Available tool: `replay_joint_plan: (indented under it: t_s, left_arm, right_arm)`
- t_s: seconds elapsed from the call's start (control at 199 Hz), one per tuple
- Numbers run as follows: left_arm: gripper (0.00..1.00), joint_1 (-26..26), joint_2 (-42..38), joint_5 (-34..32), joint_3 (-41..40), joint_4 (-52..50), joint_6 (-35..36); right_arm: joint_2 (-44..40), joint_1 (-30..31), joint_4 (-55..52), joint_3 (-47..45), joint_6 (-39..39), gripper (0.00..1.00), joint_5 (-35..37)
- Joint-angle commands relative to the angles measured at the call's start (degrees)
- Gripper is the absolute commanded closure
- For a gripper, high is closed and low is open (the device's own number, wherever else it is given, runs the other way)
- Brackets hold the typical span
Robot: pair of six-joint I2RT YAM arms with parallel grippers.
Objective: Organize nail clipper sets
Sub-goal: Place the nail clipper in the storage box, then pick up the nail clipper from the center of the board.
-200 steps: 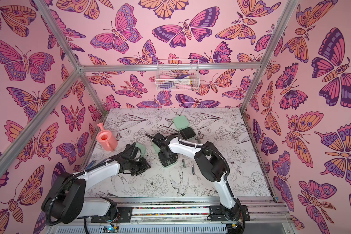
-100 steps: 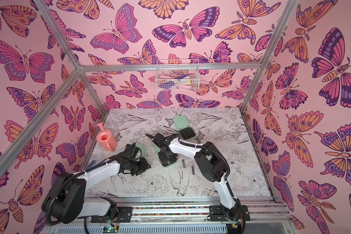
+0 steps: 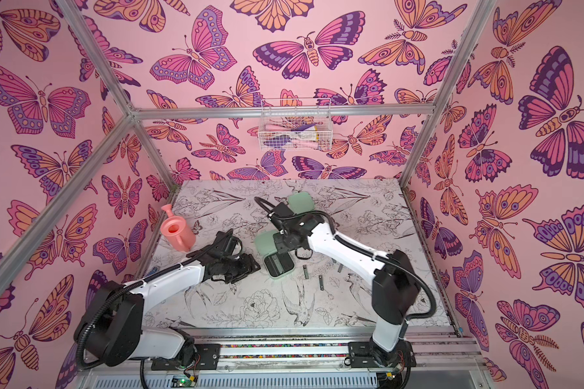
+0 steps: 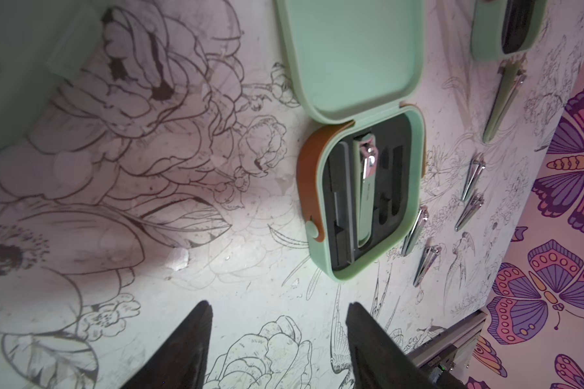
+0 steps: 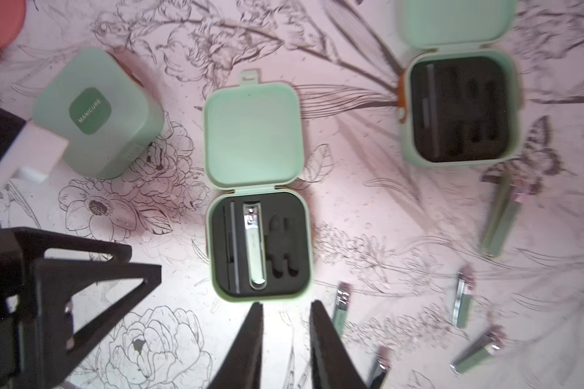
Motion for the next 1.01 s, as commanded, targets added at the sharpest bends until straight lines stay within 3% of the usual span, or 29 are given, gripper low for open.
replay_joint_plan:
  t_s: [0.0,0.186,0.367,0.714,1.0]
  left_arm:
    - [0.36,-0.6,2.3,-0.8,1.7,-0.7,0.1]
    - [0.41,-1.3,5.2,-0.4,2.5,1.8,-0.7]
    - [0.44,-2.0,6.8,0.1,2.9,3.1,-0.8]
    - [0.45,-2.0,8.6,-0.6,3.5,3.4,0.0]
    - [0.45,-2.0,9.1,-0.4,3.6,3.5,-0.1]
  right_arm:
    - [-3.9,-4.4,-1.8,-8.2,2.3,0.69,1.6]
    - [-11.5,-14.5,2.6,-19.8,1.9,0.59,-3.9]
    - [-8.6,-20.1,6.8,-24.2,-1.5,0.57,-5.8]
    - [5.8,-22.1,12.4,-20.1,-6.4,0.58,-5.1]
    - [5.9,-22.3,11.8,-18.8,-7.4,0.6,-2.4]
